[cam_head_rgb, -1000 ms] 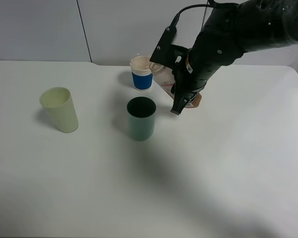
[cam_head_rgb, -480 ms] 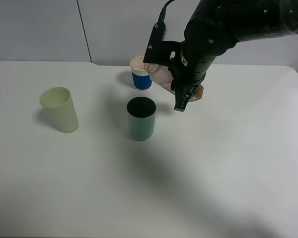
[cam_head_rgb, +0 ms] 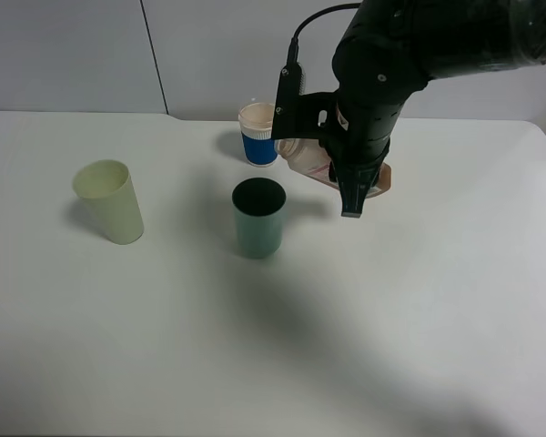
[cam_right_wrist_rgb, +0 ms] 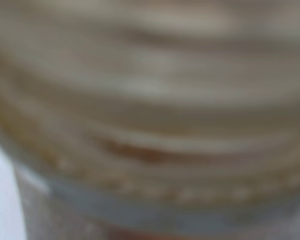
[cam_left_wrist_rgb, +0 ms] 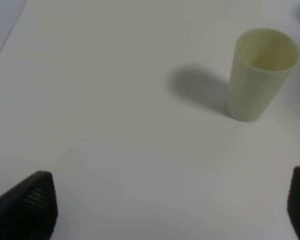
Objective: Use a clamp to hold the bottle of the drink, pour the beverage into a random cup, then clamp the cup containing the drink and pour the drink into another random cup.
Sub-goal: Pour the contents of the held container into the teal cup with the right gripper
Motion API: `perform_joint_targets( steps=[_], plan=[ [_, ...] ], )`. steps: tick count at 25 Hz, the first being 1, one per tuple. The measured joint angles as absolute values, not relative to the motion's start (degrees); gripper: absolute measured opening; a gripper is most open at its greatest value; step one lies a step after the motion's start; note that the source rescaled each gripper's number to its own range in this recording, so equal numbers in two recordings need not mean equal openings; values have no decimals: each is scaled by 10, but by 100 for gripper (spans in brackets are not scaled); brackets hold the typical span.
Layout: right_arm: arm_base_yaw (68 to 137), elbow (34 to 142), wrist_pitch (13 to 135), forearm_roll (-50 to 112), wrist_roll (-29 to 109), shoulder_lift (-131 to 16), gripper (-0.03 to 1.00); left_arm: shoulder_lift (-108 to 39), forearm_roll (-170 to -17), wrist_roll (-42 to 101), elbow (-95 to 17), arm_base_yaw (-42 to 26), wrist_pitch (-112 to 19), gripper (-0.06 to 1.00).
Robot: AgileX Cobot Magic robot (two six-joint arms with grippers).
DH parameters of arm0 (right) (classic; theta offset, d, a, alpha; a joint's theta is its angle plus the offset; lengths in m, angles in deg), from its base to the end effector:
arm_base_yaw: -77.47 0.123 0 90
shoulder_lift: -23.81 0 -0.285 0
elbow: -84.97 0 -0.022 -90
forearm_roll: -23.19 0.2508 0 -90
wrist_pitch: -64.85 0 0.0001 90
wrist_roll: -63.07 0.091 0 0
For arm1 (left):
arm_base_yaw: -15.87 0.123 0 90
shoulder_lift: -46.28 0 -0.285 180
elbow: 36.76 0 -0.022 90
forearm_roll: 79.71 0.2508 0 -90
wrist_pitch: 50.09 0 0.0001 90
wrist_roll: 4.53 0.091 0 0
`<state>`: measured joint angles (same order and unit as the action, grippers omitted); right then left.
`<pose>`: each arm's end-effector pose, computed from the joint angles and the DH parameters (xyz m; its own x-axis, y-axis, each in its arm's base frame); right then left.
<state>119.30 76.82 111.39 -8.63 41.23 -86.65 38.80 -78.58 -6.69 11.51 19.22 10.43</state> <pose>0.2902 0.2130 0.2100 -0.1290 -0.9915 0.0185 -0.8649 0.1033 -0.4912 -0.0062 0.0012 0.2791 -0.4395 -0.0538 -0.8966 -0.0861 0.9961 -0.0175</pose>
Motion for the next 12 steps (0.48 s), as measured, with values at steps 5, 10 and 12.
perform_joint_targets(
  steps=[5,10,12],
  plan=[
    [1200,769,1125,-87,394,-867,2,388,-786,-67,115,192,104,76],
    [1201,769,1144,-98,380,-867,2,388,-786,-67,115,192,104,76],
    [1201,769,1149,-98,376,-867,2,388,-786,-67,115,192,104,76]
  ],
)
